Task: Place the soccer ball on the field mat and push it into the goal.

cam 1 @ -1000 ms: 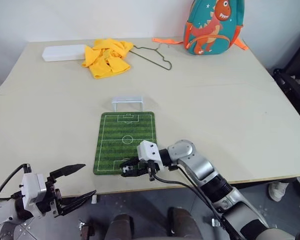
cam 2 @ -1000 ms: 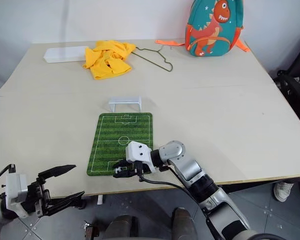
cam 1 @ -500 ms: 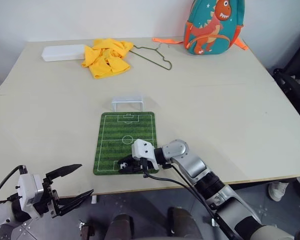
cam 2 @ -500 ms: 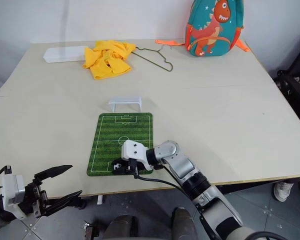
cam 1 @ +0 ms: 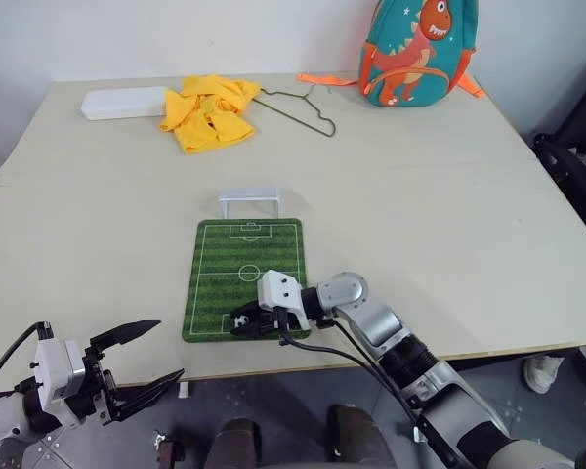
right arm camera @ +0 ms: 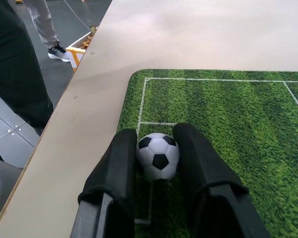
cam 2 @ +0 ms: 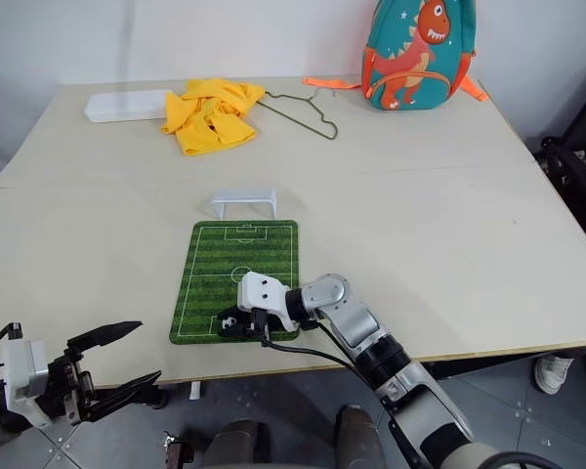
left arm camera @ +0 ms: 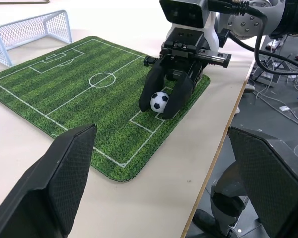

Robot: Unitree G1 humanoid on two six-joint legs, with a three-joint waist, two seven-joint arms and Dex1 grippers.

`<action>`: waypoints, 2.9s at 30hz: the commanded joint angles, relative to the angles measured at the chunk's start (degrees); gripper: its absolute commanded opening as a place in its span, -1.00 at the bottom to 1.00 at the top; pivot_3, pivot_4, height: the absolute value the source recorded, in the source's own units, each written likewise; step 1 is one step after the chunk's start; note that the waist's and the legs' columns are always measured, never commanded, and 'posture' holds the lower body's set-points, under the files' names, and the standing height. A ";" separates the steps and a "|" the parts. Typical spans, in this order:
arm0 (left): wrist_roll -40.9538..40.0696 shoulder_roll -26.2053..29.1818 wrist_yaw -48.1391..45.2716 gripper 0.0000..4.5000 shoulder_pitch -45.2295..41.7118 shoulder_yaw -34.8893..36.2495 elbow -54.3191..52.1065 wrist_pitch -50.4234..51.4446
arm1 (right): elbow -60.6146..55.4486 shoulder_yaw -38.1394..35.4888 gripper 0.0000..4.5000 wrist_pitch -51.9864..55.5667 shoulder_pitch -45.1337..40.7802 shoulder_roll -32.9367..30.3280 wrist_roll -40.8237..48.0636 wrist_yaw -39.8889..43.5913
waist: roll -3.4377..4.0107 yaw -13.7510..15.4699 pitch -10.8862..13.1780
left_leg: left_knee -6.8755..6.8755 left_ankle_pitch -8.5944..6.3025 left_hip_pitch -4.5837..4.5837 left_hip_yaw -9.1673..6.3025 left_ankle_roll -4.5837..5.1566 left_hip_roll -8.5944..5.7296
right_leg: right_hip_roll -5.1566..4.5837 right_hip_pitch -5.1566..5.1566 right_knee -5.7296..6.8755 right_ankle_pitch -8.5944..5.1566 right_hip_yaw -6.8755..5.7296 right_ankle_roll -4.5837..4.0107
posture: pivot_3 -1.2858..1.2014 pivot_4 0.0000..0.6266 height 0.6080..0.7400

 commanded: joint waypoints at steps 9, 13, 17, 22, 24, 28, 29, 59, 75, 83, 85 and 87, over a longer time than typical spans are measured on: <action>-1.73 -1.06 -0.19 1.00 1.27 0.71 -2.03 0.49 | -4.32 -2.87 0.51 -2.63 0.80 0.81 5.03 3.13 | 0.00 0.03 0.00 | -0.01 0.00 -0.01 0.00 0.00 0.00 | 0.00 0.00 -0.01 0.00 0.00 0.00 | 0.03 -0.52 1.00; -1.62 -1.22 0.00 1.00 1.61 1.15 -2.21 0.30 | -7.84 -5.39 0.51 -2.83 1.19 -0.51 9.24 5.92 | 0.00 -0.02 0.00 | -0.02 0.00 -0.01 0.00 0.00 0.00 | 0.00 0.00 -0.01 0.00 0.00 0.00 | 0.03 -0.52 1.00; -2.19 -0.83 -0.75 1.00 2.12 2.43 -1.71 0.15 | -12.66 -10.79 0.51 -2.60 1.74 -5.32 14.56 9.54 | 0.00 0.21 0.00 | 0.00 -0.01 -0.02 0.00 0.01 0.00 | -0.02 0.01 -0.05 0.00 0.00 0.00 | 0.03 -0.52 1.00; -2.14 0.14 -2.76 1.00 2.28 3.83 0.58 -0.20 | -18.95 -13.95 0.25 0.81 5.54 -15.00 19.24 15.70 | 0.00 0.61 0.00 | -0.03 -0.08 -0.03 -0.02 0.06 0.00 | -0.04 0.04 -0.14 0.01 -0.14 -0.01 | 0.03 -0.52 1.00; -2.00 0.38 -3.20 1.00 1.68 3.91 1.38 -0.10 | -19.97 -14.58 -0.03 0.84 7.82 -17.94 18.90 16.05 | 0.00 0.52 0.00 | -0.04 -0.11 -0.03 0.01 0.07 0.00 | -0.04 0.05 -0.18 0.01 -0.17 -0.01 | 0.03 -0.52 1.00; -1.79 1.06 -3.84 1.00 0.56 3.37 2.21 0.11 | -20.99 -14.32 -0.66 -2.43 12.88 -22.10 16.37 16.29 | -0.01 0.36 0.00 | -0.04 -0.11 -0.01 0.14 0.07 0.01 | -0.05 0.05 -0.24 0.01 -0.18 -0.01 | 0.03 -0.52 1.00; -1.78 1.24 -3.99 1.00 0.07 3.18 2.36 0.20 | -20.89 -13.96 -0.80 -4.34 14.61 -23.07 15.22 16.62 | -0.01 0.49 0.00 | -0.03 -0.11 0.00 0.15 0.07 0.02 | -0.05 0.05 -0.23 0.01 -0.18 -0.01 | 0.03 -0.52 1.00; -2.57 -0.21 -2.76 1.00 3.69 3.60 -1.52 2.57 | -21.51 5.45 -1.00 13.18 10.24 -1.27 2.14 -7.42 | -0.04 0.35 -0.02 | 0.03 -0.11 0.07 0.25 0.00 0.12 | -0.07 -0.06 -0.07 0.03 -0.31 -0.11 | 0.03 -0.52 1.00; -2.05 -0.11 -2.24 1.00 1.86 3.47 -0.44 2.16 | -7.70 3.12 -1.00 3.28 2.65 -0.12 -1.58 -9.77 | -0.04 0.01 -0.02 | 0.04 -0.11 0.08 0.27 0.01 0.13 | -0.06 -0.06 -0.03 0.03 -0.32 -0.13 | 0.03 -0.52 1.00; -2.09 -0.82 -1.11 1.00 2.31 4.03 -0.98 2.22 | 7.53 -7.31 -1.00 -2.16 -7.42 2.46 -2.94 -20.05 | -0.04 -0.44 -0.02 | -0.02 -0.12 0.00 0.28 -0.02 0.13 | -0.08 -0.19 0.04 0.04 -0.33 -0.14 | 0.03 -0.52 1.00; -2.07 -0.96 -0.67 1.00 2.36 4.43 -0.82 2.23 | 6.51 -8.78 -1.00 -1.69 -6.80 1.37 -2.76 -20.20 | -0.04 -0.54 -0.02 | -0.05 -0.14 0.00 0.28 -0.03 0.14 | -0.08 -0.20 0.04 0.04 -0.37 -0.14 | 0.03 -0.52 1.00; -1.71 -1.36 0.37 1.00 2.04 4.89 -0.61 1.82 | 4.50 -9.93 -1.00 -1.47 -5.56 0.00 -2.41 -19.69 | -0.04 -0.66 -0.02 | -0.08 -0.17 -0.02 0.27 -0.02 0.14 | -0.09 -0.22 0.03 0.04 -0.40 -0.14 | 0.03 -0.52 1.00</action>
